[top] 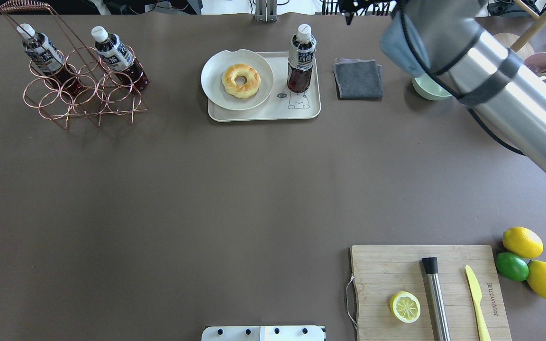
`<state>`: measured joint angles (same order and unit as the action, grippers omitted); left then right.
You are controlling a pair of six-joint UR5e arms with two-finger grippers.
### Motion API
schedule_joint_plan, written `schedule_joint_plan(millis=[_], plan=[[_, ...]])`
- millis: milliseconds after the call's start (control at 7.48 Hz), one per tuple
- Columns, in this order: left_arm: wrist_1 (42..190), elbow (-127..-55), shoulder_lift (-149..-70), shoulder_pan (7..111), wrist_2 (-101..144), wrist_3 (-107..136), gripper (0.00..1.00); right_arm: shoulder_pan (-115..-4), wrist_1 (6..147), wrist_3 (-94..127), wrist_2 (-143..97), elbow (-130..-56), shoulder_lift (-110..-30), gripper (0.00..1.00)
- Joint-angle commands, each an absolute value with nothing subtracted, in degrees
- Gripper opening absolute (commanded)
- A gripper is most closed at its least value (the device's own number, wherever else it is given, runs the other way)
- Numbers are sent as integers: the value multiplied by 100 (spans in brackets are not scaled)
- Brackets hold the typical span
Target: Place tea on tray
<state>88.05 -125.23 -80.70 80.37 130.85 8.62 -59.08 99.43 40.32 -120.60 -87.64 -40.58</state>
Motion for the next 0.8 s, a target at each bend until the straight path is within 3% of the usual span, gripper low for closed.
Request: schedule_joint_plan(millis=[0, 401, 669], plan=[[8754, -11991, -8191, 8042, 13096, 826, 98, -6431, 10679, 2808, -12338, -11190, -6389, 100], [8745, -11498, -8209, 8470, 13096, 38, 98, -7213, 10635, 660, -12549, -11628, -8134, 100], [8754, -11383, -8218, 8481, 13096, 26, 98, -8405, 10626, -1352, -13215, -10903, -8577, 100]])
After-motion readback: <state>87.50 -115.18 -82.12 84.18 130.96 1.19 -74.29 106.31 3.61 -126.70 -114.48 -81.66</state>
